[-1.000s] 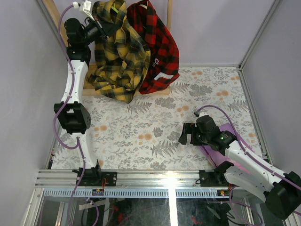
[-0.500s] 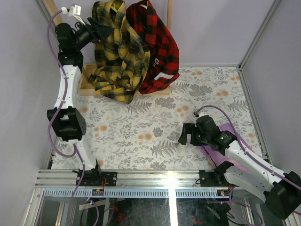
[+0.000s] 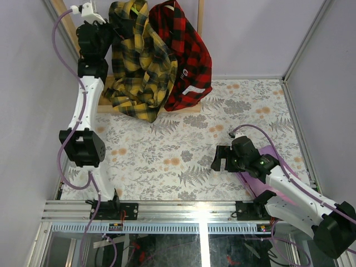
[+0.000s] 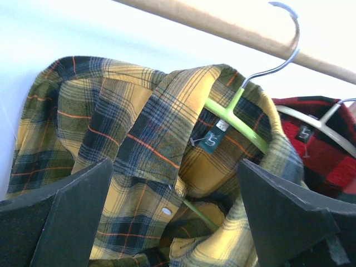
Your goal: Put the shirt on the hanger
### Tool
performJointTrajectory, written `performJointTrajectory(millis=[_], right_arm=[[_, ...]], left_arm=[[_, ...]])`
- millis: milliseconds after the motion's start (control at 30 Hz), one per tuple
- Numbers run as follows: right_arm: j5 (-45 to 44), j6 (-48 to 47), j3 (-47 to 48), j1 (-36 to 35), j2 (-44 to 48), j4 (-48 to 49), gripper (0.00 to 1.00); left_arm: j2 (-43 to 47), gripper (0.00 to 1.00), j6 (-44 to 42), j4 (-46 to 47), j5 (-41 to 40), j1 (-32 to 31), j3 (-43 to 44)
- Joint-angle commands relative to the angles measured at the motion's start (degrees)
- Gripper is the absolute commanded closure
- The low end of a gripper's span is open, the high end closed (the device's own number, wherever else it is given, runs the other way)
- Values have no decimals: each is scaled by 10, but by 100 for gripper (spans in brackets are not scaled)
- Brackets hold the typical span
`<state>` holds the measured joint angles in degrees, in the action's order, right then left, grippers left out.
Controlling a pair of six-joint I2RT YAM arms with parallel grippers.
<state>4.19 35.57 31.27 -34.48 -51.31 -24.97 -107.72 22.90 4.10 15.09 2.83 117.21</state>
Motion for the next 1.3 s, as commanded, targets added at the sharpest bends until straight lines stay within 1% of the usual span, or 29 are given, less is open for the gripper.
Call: performJointTrajectory(millis=[0, 100, 167, 233, 267, 333, 400, 467, 533, 733, 933, 1100, 1167, 1267], right_arm=[[8, -5, 5, 2, 3, 7, 3], [8, -5, 2, 2, 4, 6, 3], [7, -5, 2, 2, 4, 3, 3], [5, -5, 2, 2, 6, 1, 3], [4, -5, 2, 2, 8, 0, 3], [3, -4, 1, 2, 9, -1, 3], [1, -4, 0, 1, 11, -2, 3], [1, -4, -1, 2, 10, -1, 2], [1, -4, -3, 1, 9, 1, 2], [6, -4, -2, 2, -1, 9, 2], [11, -7, -2, 2, -7, 12, 2], [11, -6, -2, 2, -6, 12, 2], [11, -5, -2, 2, -6, 12, 2], [13, -4, -3, 2, -5, 14, 2]], left_arm=[[-39, 7, -20, 0, -64, -15, 45], [-63, 7, -40, 2, -82, -32, 73], [-81, 8, -67, -11, -132, -47, 97], [-97, 8, -79, -20, -165, -57, 119], [-101, 11, -78, -20, -177, -60, 123], [-102, 22, -70, -15, -191, -60, 120], [-103, 37, -67, -13, -193, -60, 120], [-103, 59, -67, -13, -196, -61, 120], [-102, 68, -67, -14, -204, -61, 119], [-96, 84, -79, -33, -244, -60, 108], [-94, 95, -84, -58, -256, -54, 96], [-79, 96, -80, -53, -261, -53, 70], [-69, 98, -94, -42, -250, -53, 50], [-60, 100, -122, -44, -262, -58, 41]])
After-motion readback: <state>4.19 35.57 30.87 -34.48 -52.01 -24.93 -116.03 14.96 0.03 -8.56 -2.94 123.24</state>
